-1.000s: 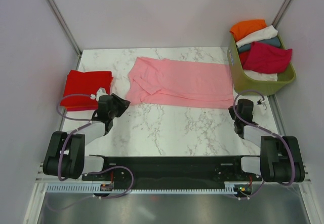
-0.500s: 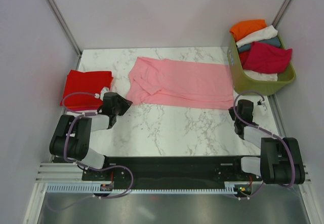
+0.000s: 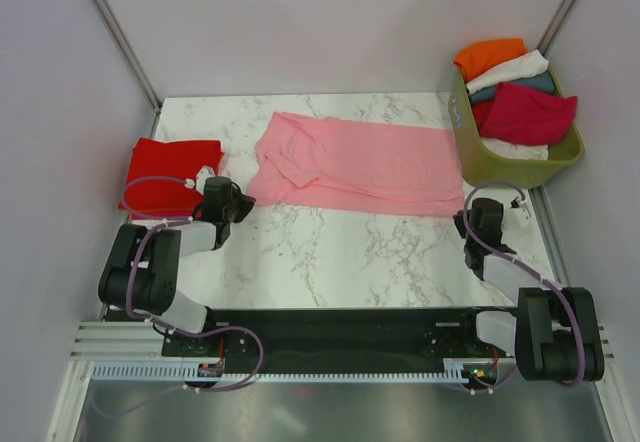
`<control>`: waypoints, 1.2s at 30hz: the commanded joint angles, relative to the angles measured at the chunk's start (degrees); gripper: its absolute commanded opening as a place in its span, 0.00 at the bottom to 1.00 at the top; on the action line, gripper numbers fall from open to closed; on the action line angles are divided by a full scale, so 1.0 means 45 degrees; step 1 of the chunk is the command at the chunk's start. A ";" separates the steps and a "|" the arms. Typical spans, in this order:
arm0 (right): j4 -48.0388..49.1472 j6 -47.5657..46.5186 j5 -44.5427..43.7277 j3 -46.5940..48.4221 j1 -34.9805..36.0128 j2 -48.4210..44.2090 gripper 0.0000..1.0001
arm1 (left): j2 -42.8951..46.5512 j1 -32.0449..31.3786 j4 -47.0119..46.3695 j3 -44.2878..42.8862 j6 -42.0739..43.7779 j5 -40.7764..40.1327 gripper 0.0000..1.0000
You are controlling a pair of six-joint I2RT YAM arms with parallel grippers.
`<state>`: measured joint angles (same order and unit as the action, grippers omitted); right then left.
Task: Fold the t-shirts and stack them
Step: Fold the tshirt
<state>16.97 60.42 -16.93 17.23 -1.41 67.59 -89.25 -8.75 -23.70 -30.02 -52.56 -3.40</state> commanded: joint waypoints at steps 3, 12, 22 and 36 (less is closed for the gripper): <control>-0.1600 -0.0498 -0.1100 0.0505 -0.0038 -0.0860 0.00 | 0.2408 0.0051 0.1669 -0.0262 0.0877 -0.2251 0.02; -0.5742 -0.0888 -0.1044 0.3240 -0.0058 -0.0724 0.00 | 0.5419 0.0051 0.4154 0.0068 0.0644 -0.2625 0.02; -0.6698 -0.0341 -0.0164 0.4640 -0.0058 -0.0607 0.00 | 0.5127 0.0148 0.6163 -0.1782 0.0429 -0.2389 0.02; -0.7131 0.0537 -0.0165 0.1743 -0.0058 -0.2832 0.00 | 0.7664 0.0304 0.6616 0.1570 -0.1365 -0.2116 0.02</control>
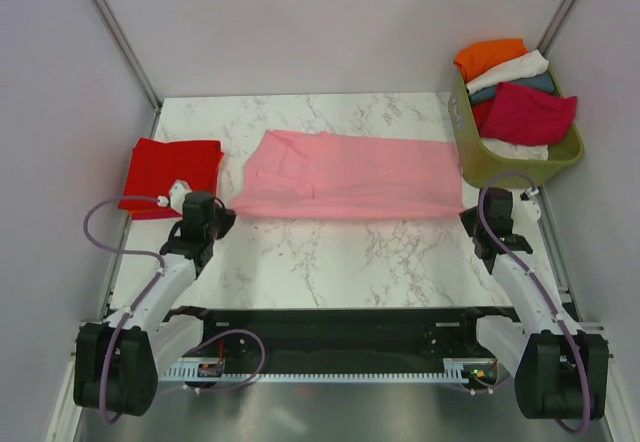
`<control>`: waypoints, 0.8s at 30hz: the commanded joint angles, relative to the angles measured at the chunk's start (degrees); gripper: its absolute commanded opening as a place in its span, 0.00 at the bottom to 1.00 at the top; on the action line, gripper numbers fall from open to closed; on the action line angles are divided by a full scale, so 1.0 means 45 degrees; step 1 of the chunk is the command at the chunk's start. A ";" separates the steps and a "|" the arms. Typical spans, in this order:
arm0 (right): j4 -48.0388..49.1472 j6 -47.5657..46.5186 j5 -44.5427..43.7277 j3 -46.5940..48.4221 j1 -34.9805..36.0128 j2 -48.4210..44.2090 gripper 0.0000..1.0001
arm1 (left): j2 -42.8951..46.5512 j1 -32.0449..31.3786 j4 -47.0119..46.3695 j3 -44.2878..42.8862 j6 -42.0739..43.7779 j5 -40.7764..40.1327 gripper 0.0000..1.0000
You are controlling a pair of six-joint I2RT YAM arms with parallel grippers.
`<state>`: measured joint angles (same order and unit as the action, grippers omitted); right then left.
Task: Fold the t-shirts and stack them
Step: Fold the tshirt
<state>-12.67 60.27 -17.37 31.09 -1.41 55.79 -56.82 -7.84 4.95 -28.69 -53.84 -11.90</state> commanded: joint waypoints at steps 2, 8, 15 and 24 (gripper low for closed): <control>-0.0564 0.0688 -0.0067 -0.1906 -0.0058 -0.0695 0.00 | 0.1021 0.0081 -0.0044 0.2345 -0.1295 -0.0090 0.02; -0.1697 0.0671 -0.0848 -0.2613 -0.0058 -0.2549 0.51 | 0.2526 0.0062 0.0830 0.3250 -0.1297 -0.0148 0.45; -0.1795 -0.1613 -0.0809 -0.1307 -0.0058 -0.2829 0.54 | 0.4636 0.0042 0.2102 0.2099 0.0125 -0.0422 0.50; -0.1111 -0.3706 0.0030 0.0880 -0.0038 0.0607 0.49 | 0.2630 0.0042 0.1286 -0.0576 0.2998 0.1197 0.66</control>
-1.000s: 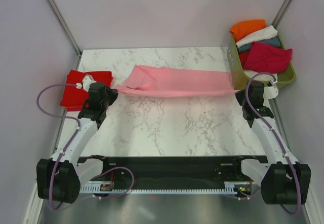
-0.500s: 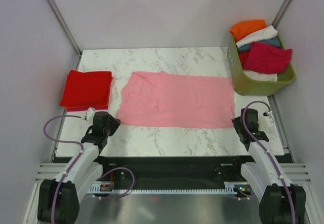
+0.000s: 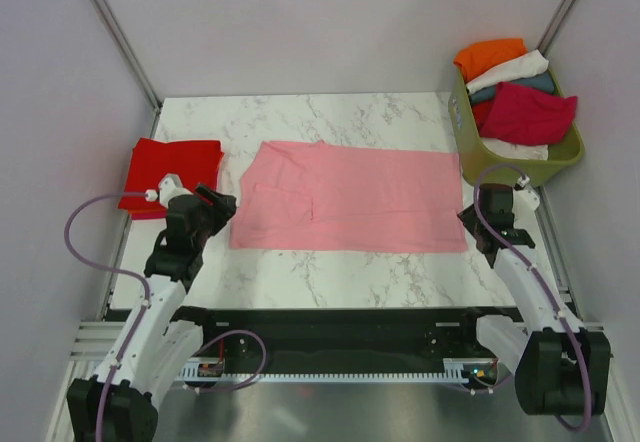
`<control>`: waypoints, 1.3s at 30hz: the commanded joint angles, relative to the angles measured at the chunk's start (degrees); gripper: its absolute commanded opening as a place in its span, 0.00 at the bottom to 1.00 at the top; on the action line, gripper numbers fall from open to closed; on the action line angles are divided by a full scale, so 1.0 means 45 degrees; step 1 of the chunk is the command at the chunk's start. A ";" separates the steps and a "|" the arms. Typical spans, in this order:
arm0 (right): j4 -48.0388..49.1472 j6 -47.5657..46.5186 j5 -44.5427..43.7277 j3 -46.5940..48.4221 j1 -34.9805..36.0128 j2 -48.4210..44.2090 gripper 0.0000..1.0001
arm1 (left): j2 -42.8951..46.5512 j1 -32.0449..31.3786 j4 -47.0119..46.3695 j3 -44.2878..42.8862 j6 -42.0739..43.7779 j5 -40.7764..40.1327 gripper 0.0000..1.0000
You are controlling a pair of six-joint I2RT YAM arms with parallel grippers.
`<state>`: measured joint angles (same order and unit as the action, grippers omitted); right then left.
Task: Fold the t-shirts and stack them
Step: Fold the tshirt
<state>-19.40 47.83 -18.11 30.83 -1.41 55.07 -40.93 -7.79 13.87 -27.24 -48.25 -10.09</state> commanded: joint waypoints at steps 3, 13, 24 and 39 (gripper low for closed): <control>0.0560 -0.1020 0.0527 0.1506 -0.0038 0.2017 0.47 | -0.2775 0.0033 -0.1030 -0.1912 0.2049 0.1167 0.66; 0.1712 -0.0981 0.0937 0.2368 -0.0038 0.5025 0.45 | -0.7641 0.0032 -0.1909 -0.4588 0.2714 0.1812 0.62; 0.2591 -0.0942 0.0704 0.2582 0.0118 0.6531 0.43 | -0.9985 0.0052 -0.2652 -0.5332 0.2987 0.2183 0.59; 0.3002 -0.0962 0.0392 0.2602 0.0548 0.6767 0.01 | -1.2133 0.0052 -0.2379 -0.6502 0.3398 0.2593 0.54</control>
<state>-7.40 43.62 -15.07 40.66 0.47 86.21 -93.62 -7.73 4.19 -53.58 -35.48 0.69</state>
